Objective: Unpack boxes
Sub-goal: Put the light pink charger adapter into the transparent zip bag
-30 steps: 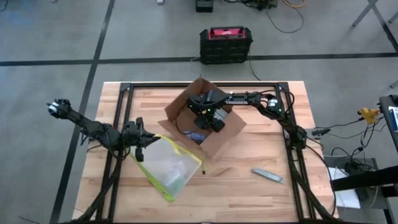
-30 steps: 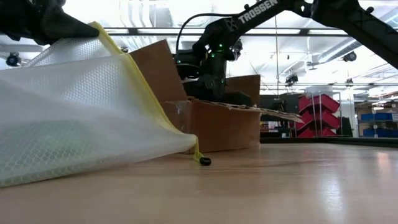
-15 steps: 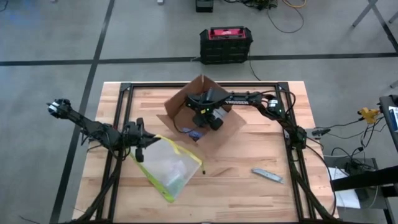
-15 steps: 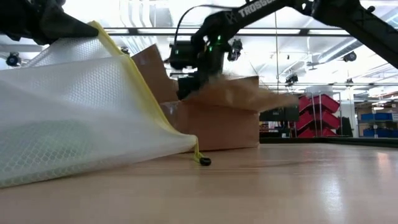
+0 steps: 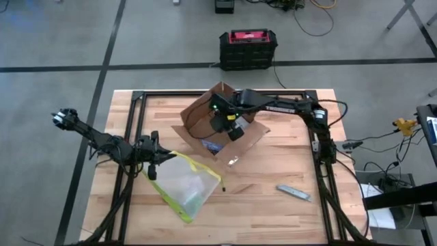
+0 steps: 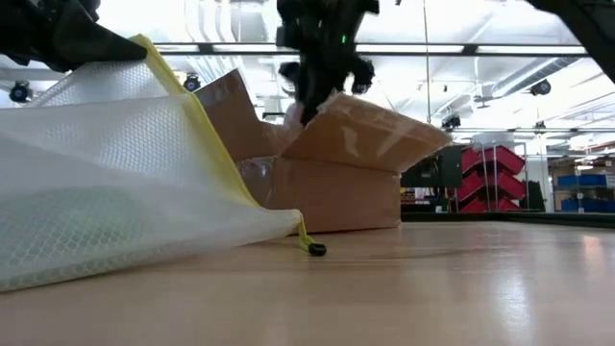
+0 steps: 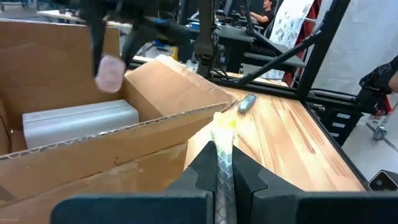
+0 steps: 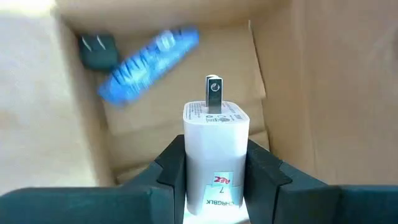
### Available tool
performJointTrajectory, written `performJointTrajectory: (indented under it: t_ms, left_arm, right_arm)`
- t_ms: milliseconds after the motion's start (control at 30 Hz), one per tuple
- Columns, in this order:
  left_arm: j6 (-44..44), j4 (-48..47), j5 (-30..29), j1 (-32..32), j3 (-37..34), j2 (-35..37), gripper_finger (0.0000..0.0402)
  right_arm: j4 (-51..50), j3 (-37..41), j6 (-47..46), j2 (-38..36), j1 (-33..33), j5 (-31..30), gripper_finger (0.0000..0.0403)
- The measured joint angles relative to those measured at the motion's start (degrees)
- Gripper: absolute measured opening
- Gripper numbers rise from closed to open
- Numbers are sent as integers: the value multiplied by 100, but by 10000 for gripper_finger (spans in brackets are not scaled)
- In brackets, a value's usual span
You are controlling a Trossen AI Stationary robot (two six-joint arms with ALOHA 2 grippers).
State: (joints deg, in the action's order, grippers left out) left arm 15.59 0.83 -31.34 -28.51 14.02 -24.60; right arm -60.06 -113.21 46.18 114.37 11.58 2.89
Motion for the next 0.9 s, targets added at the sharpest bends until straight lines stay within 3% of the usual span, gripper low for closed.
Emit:
performJointTrajectory:
  t_ms: [267, 600, 733, 900]
  left_arm:
    - [-8, -408, 514, -5, 0, 7, 0]
    - [-256, -438, 1272, -5, 0, 37, 0]
    - [-294, -429, 1615, -6, 0, 77, 0]
    - [-706, -191, 2051, -7, 82, 191, 0]
  right_arm:
    - [105, 33, -1405, -269, -966, 1051, 90]
    - [1635, 591, -3586, 81, -2158, 1093, 90]
    - [2427, 878, -4255, 319, -2402, 466, 90]
    - [2370, 946, -4693, 560, -2439, -607, 90]
